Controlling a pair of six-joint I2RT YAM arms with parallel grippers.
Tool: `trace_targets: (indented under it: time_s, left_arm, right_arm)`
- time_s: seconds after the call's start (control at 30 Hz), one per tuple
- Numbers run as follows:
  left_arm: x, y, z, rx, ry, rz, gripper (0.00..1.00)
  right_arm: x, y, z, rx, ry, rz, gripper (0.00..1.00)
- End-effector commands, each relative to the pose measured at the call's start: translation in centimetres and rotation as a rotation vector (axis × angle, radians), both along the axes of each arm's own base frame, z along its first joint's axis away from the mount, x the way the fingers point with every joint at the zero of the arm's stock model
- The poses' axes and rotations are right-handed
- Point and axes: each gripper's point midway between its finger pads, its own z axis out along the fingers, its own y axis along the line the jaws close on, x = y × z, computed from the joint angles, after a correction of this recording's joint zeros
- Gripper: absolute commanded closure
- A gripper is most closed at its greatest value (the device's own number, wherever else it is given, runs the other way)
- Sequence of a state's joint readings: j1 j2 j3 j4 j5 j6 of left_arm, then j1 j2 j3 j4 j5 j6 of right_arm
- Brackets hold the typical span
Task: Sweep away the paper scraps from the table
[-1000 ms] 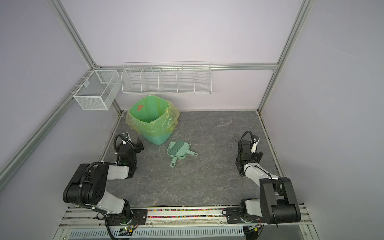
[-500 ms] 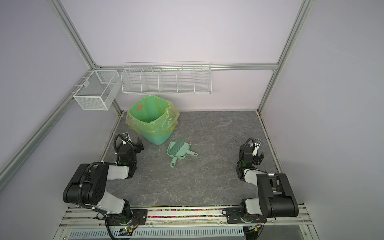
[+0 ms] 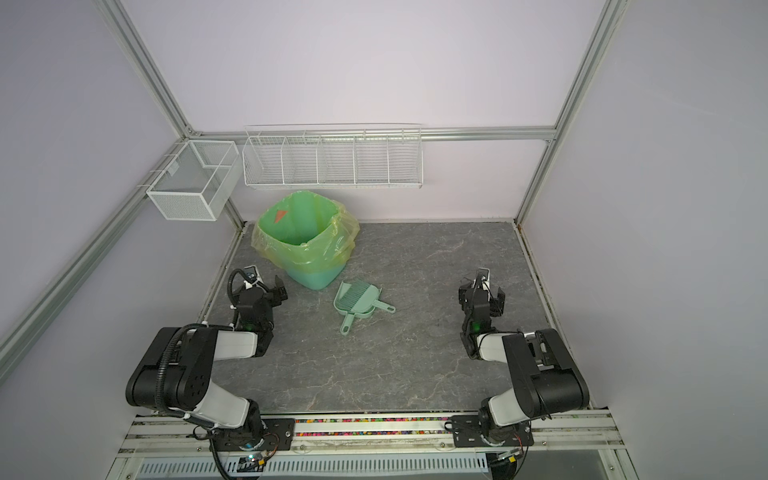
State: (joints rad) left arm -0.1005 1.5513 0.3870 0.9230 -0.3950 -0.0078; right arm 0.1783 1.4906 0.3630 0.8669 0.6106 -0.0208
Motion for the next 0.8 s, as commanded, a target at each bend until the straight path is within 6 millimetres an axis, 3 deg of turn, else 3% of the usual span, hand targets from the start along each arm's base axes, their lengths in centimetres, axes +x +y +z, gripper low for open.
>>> trace_targets:
  time_s: [0.0, 0.4, 0.57, 0.77]
  left_arm:
    - [0.1, -0.1, 0.0, -0.012, -0.011, -0.005, 0.01]
    - [0.0, -0.1, -0.1, -0.012, -0.010, -0.004, 0.01]
    - [0.0, -0.1, -0.1, -0.012, -0.011, -0.004, 0.01]
    - [0.0, -0.2, -0.1, -0.012, -0.010, -0.005, 0.01]
  right_arm:
    - [0.6, 0.7, 1.0, -0.038, -0.025, 0.062, 0.11]
    - [-0.6, 4.0, -0.1, 0.015, -0.086, 0.348, 0.11]
    - [1.7, 1.6, -1.5, 0.133, 0.039, 0.270, 0.11]
    - [1.8, 1.4, -1.4, 0.142, 0.021, 0.274, 0.11]
